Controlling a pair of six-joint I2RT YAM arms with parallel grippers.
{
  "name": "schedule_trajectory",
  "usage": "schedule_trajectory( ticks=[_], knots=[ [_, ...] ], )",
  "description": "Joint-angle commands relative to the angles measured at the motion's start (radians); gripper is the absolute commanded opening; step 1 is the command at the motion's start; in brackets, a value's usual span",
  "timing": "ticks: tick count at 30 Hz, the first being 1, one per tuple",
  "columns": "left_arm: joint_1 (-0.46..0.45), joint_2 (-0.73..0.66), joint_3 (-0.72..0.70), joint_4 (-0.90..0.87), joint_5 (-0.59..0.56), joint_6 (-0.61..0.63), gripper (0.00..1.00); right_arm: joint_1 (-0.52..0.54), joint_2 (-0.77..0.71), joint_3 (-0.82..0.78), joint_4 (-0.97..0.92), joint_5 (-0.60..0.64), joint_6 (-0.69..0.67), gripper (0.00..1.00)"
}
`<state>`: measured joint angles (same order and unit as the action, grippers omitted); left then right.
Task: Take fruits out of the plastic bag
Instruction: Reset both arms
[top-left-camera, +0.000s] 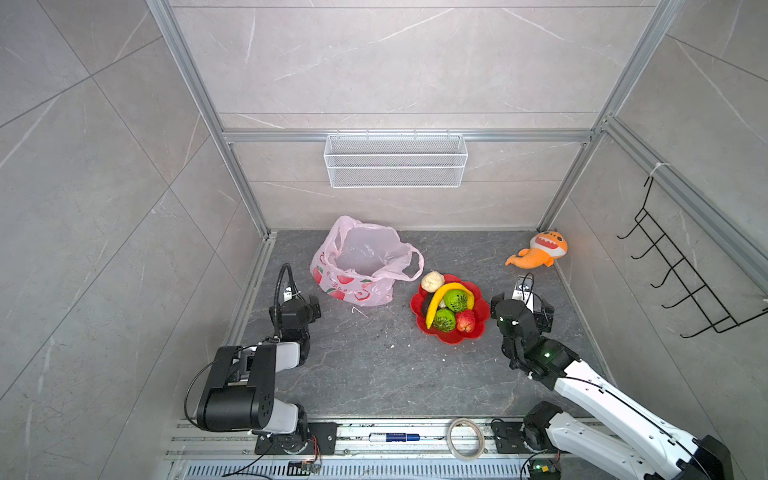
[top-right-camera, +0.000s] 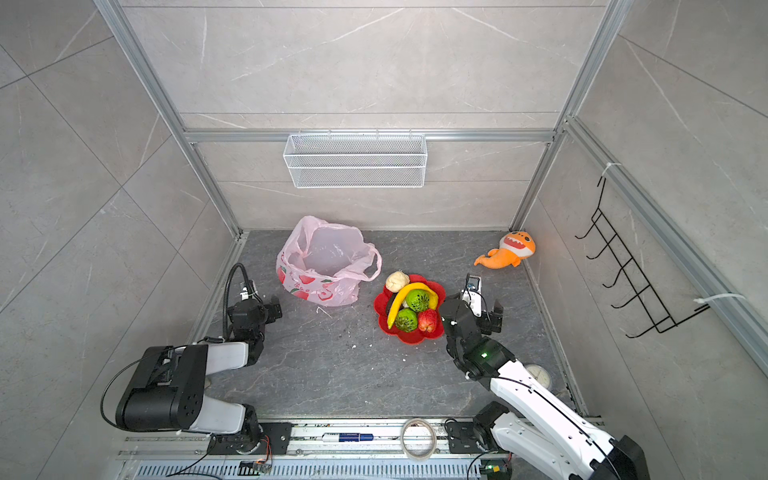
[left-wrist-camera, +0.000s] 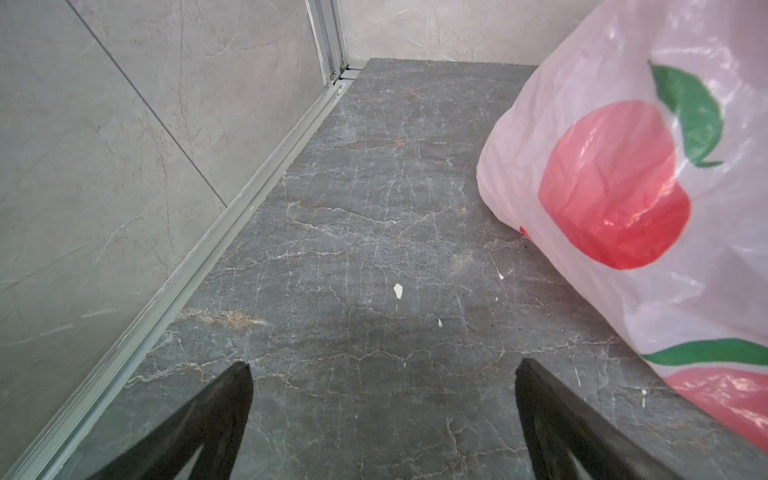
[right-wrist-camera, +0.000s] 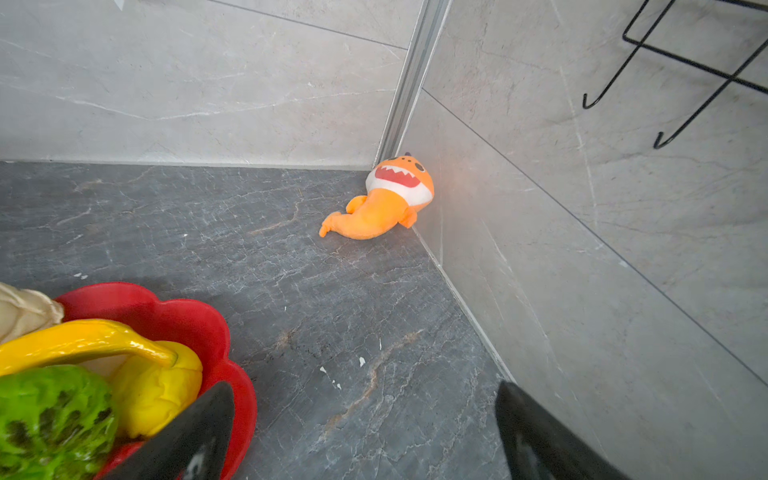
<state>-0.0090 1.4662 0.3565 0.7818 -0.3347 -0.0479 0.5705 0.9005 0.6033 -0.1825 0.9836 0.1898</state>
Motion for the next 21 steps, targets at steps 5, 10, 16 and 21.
schedule_trajectory(
  ticks=[5, 10, 16, 21],
  knots=[
    [0.015, 0.035, -0.04, 0.155, 0.06, 0.006, 1.0, -0.066, 0.06, -0.055, 0.177, -0.018, -0.033, 0.99],
    [0.015, 0.036, -0.01, 0.098, 0.06, 0.004, 1.0, -0.199, 0.076, -0.106, 0.271, -0.112, -0.012, 0.99],
    [0.015, 0.036, -0.011, 0.101, 0.06, 0.006, 1.0, -0.358, 0.147, -0.163, 0.451, -0.298, -0.04, 0.99],
    [0.015, 0.036, -0.011, 0.101, 0.06, 0.006, 1.0, -0.419, 0.197, -0.251, 0.72, -0.409, -0.132, 0.99]
  ],
)
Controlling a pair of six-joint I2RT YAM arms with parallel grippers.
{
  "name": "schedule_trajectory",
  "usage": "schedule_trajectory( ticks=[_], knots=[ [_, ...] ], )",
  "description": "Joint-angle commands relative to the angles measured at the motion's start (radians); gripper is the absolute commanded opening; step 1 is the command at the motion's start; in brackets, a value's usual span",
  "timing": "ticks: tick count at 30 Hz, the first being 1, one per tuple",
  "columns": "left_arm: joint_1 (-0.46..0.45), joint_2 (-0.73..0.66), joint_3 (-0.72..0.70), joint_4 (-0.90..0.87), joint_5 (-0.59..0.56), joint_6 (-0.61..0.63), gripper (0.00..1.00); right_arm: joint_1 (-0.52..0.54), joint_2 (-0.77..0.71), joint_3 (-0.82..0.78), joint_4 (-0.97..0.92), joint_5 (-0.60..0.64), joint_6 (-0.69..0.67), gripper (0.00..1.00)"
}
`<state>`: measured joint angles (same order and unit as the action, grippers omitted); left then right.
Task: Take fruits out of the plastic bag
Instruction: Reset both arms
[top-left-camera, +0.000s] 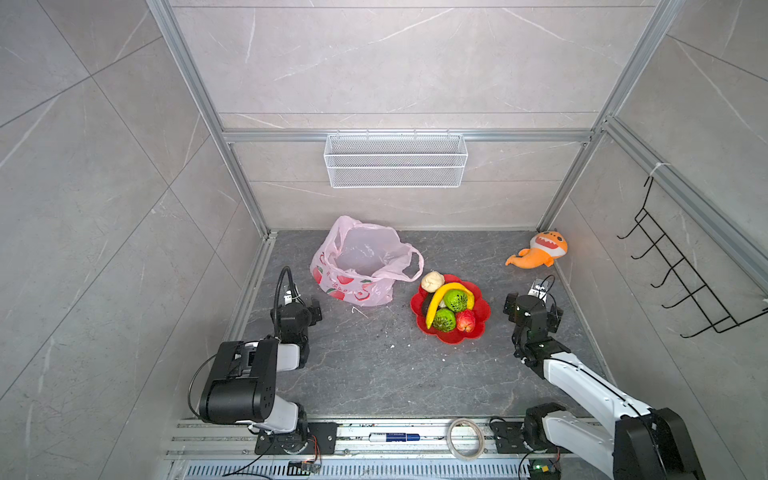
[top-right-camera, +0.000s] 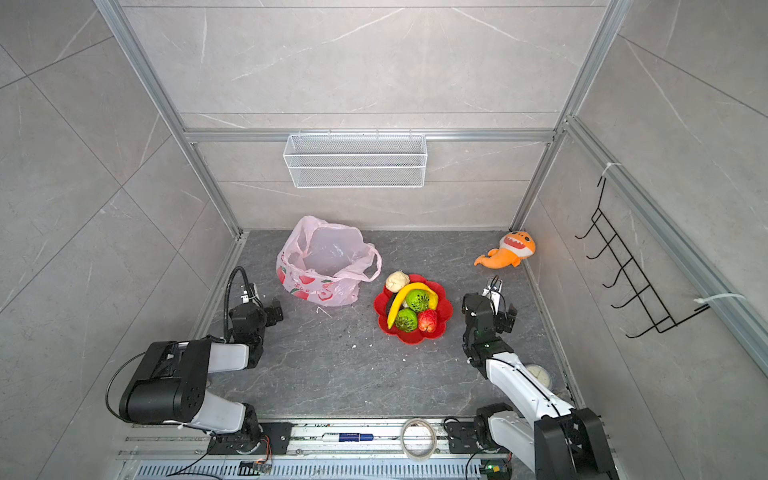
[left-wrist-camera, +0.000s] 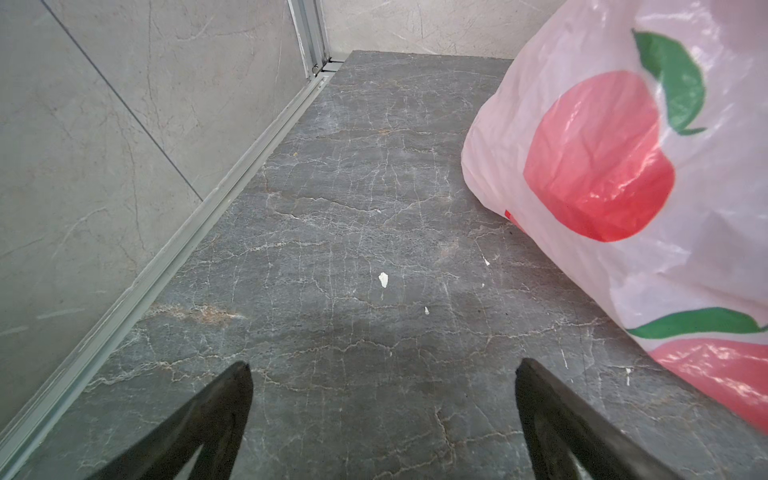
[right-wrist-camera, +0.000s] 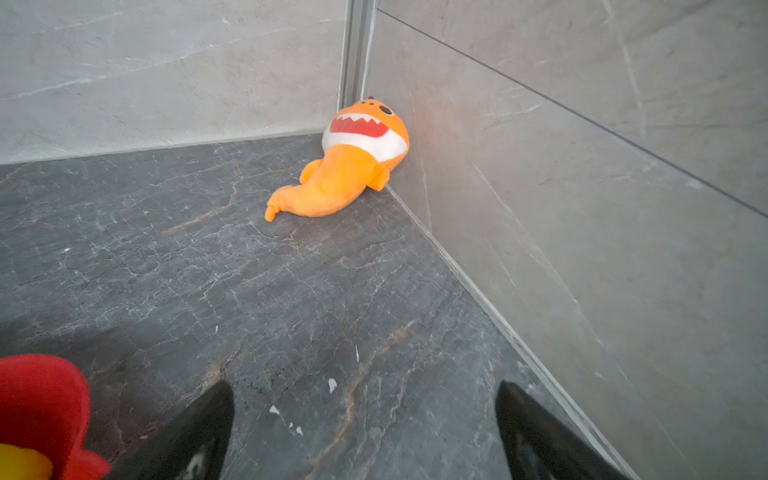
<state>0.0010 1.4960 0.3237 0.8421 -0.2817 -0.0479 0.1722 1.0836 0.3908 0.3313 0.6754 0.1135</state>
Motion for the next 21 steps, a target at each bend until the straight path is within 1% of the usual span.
schedule_trajectory(
  ticks=[1, 6, 11, 17, 21],
  knots=[
    [0.005, 0.007, 0.021, 0.041, 0.008, 0.005, 1.0, -0.035, 0.02, -0.049, 0.229, -0.128, -0.055, 0.99],
    [0.005, 0.007, 0.021, 0.04, 0.007, 0.006, 1.0, -0.074, 0.056, -0.108, 0.342, -0.196, -0.06, 0.99],
    [0.005, 0.007, 0.022, 0.04, 0.007, 0.006, 1.0, -0.103, 0.09, -0.121, 0.366, -0.246, -0.041, 0.99],
    [0.005, 0.006, 0.021, 0.04, 0.007, 0.006, 1.0, -0.106, 0.148, -0.118, 0.396, -0.286, -0.036, 0.99],
    [0.005, 0.007, 0.021, 0.041, 0.007, 0.006, 1.0, -0.105, 0.153, -0.112, 0.39, -0.305, -0.042, 0.99]
  ],
)
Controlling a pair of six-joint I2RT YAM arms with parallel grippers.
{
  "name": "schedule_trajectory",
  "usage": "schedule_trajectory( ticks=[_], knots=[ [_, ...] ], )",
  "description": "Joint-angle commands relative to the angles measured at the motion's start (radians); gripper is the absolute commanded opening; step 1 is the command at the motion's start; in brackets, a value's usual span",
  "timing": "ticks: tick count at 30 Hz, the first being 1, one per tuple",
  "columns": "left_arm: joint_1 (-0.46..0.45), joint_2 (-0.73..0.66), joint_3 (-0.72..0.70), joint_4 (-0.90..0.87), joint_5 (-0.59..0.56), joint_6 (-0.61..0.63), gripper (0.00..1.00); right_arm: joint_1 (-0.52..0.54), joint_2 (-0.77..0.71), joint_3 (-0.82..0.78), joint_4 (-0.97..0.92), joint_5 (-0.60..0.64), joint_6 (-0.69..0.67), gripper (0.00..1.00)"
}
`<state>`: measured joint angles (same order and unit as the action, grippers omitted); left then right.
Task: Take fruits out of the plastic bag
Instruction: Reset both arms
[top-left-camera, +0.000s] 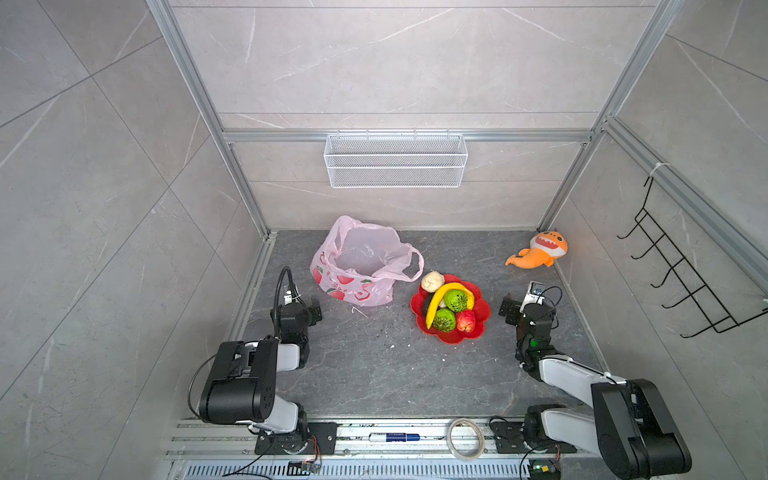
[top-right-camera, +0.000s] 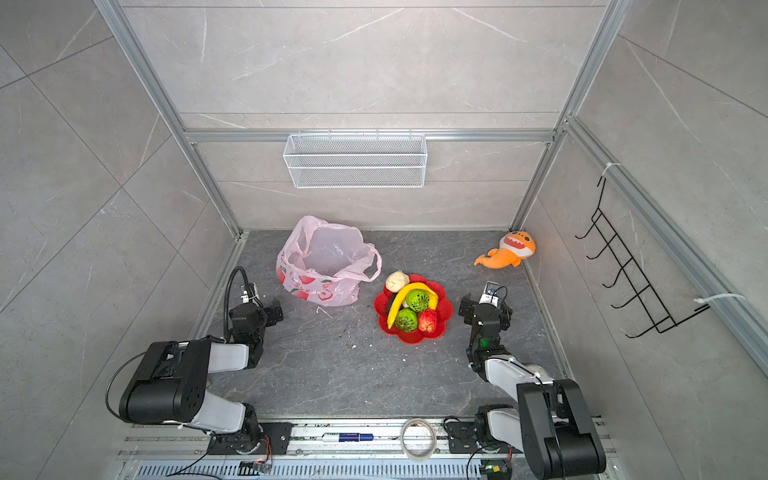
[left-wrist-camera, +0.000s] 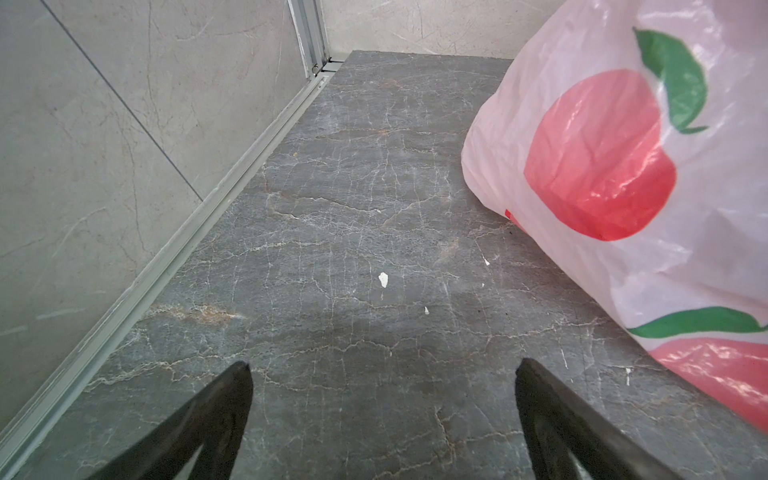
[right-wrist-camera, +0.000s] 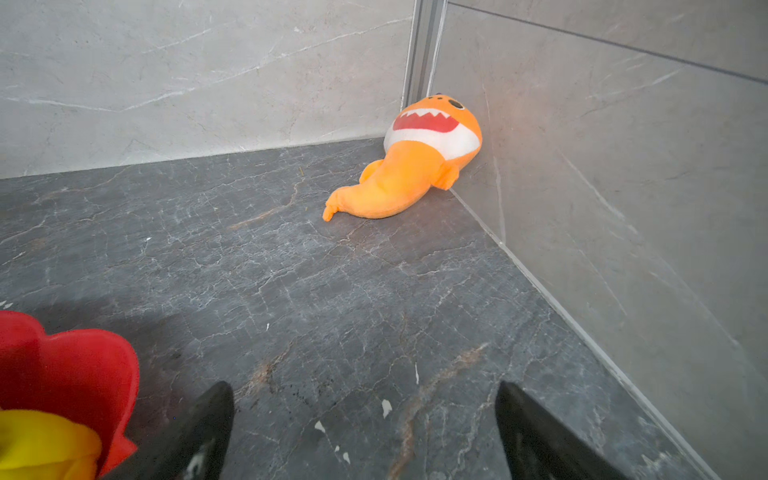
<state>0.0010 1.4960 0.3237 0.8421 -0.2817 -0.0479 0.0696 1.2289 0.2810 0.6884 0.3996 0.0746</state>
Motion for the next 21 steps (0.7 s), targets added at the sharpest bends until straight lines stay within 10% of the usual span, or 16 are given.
schedule_trajectory(
  ticks=[1, 21],
  knots=[
    [0.005, 0.007, 0.021, 0.04, 0.007, 0.006, 1.0, -0.003, 0.007, -0.002, 0.031, -0.031, -0.005, 0.99],
    [0.005, 0.006, 0.021, 0.042, 0.006, 0.006, 1.0, -0.002, 0.096, -0.001, 0.149, -0.203, 0.008, 0.99]
  ],
)
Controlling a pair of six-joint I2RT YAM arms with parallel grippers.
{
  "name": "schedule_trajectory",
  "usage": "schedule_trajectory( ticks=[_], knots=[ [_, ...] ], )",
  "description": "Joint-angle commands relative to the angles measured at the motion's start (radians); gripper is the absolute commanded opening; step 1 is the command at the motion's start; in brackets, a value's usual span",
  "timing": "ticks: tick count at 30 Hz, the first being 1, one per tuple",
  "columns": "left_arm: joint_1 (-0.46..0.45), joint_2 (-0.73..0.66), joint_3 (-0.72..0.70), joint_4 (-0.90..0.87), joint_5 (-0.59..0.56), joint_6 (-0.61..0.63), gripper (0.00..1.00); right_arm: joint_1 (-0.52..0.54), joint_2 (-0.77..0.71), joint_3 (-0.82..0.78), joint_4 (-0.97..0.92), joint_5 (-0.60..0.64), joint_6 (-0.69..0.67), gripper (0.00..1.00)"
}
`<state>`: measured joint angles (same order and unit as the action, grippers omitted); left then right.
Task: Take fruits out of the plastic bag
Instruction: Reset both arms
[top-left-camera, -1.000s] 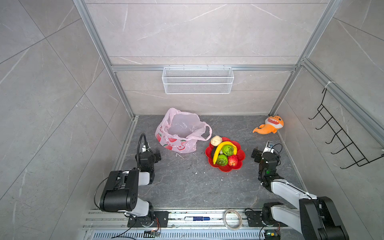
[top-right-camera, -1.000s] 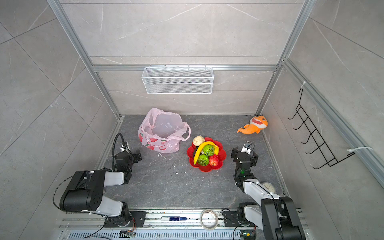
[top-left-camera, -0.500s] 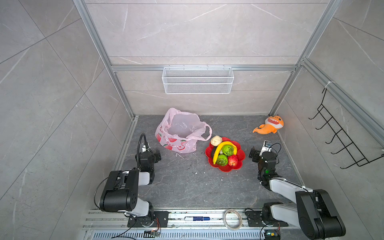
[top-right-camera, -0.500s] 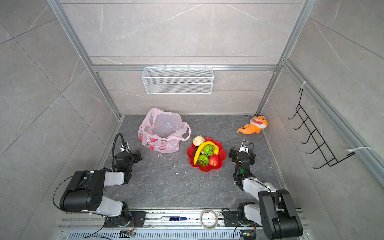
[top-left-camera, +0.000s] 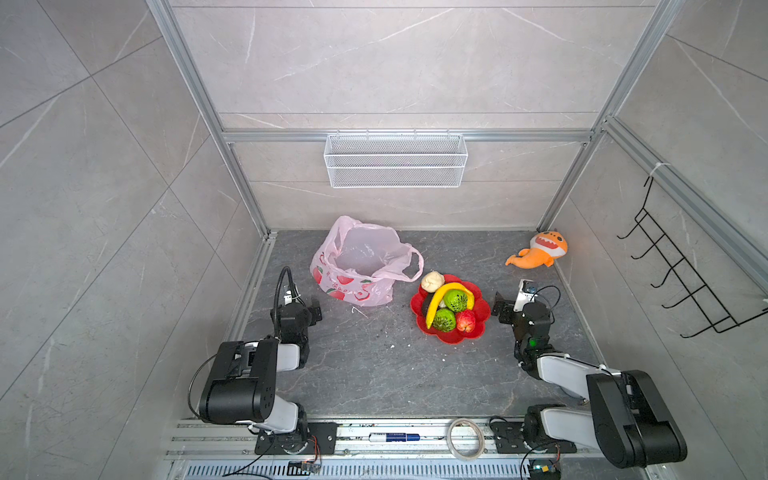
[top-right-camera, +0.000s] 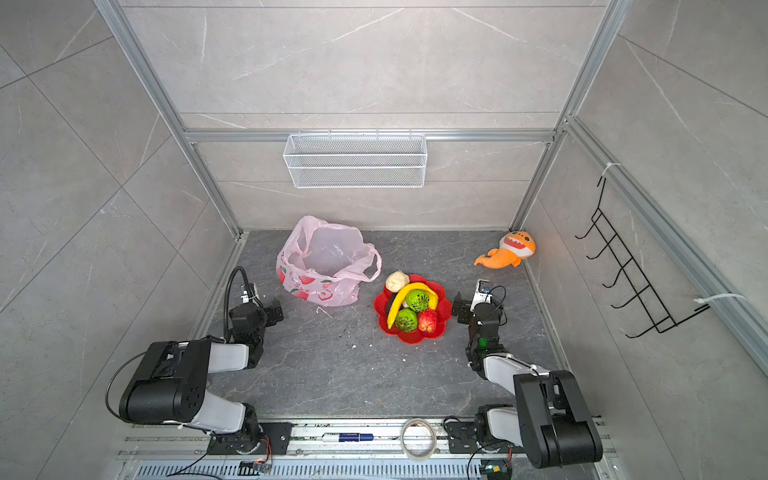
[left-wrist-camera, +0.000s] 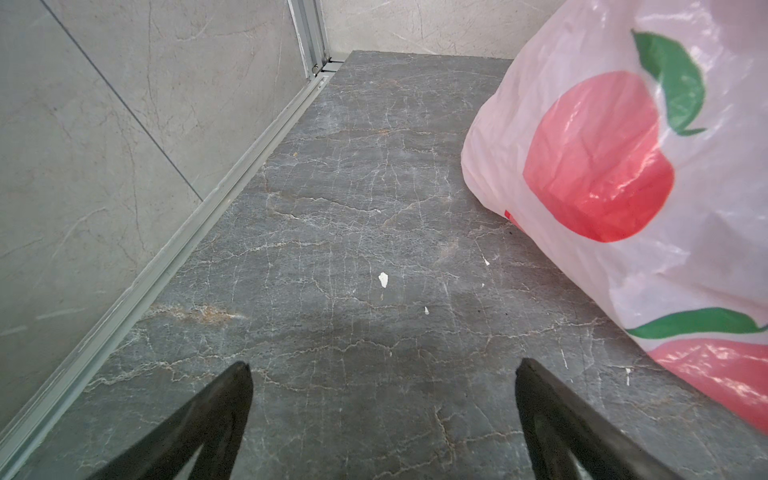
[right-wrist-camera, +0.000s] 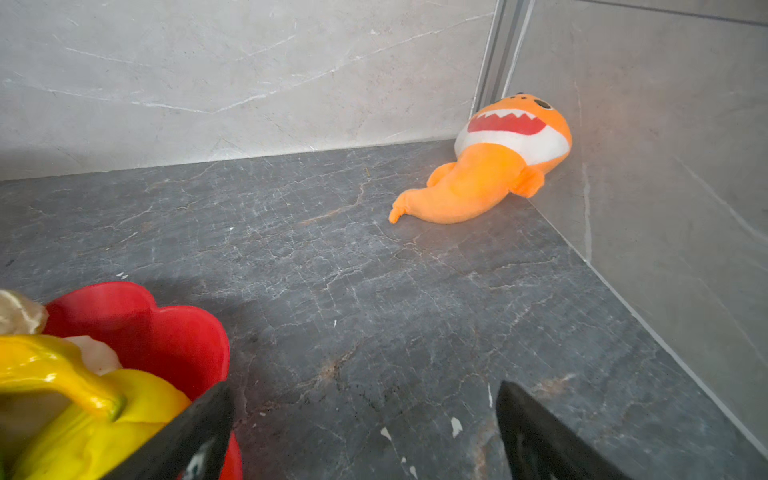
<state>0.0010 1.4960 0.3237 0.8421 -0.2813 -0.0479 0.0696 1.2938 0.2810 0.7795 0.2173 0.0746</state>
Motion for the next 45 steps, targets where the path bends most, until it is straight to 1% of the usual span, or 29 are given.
schedule_trajectory(
  ticks=[1, 4, 11, 19, 28, 31, 36, 45],
  knots=[
    [0.005, 0.006, 0.021, 0.042, 0.007, 0.006, 1.0, -0.003, 0.045, 0.001, 0.071, -0.016, 0.008, 0.99],
    [0.005, 0.006, 0.021, 0.043, 0.007, 0.005, 1.0, -0.002, 0.092, 0.01, 0.104, -0.054, -0.01, 0.99],
    [0.005, 0.006, 0.021, 0.042, 0.007, 0.005, 1.0, -0.001, 0.143, -0.019, 0.201, -0.036, -0.002, 0.99],
    [0.005, 0.007, 0.021, 0.042, 0.007, 0.006, 1.0, -0.001, 0.203, -0.017, 0.249, -0.038, -0.001, 0.99],
    [0.005, 0.007, 0.021, 0.043, 0.007, 0.006, 1.0, -0.002, 0.202, -0.014, 0.243, -0.044, -0.004, 0.99],
    [0.005, 0.007, 0.021, 0.042, 0.008, 0.005, 1.0, -0.001, 0.211, -0.004, 0.239, -0.087, -0.022, 0.99],
    [0.005, 0.007, 0.021, 0.042, 0.007, 0.005, 1.0, 0.002, 0.215, 0.041, 0.157, -0.185, -0.066, 0.99],
    [0.004, 0.007, 0.02, 0.042, 0.007, 0.006, 1.0, 0.003, 0.219, 0.068, 0.11, -0.174, -0.062, 0.99]
  ],
)
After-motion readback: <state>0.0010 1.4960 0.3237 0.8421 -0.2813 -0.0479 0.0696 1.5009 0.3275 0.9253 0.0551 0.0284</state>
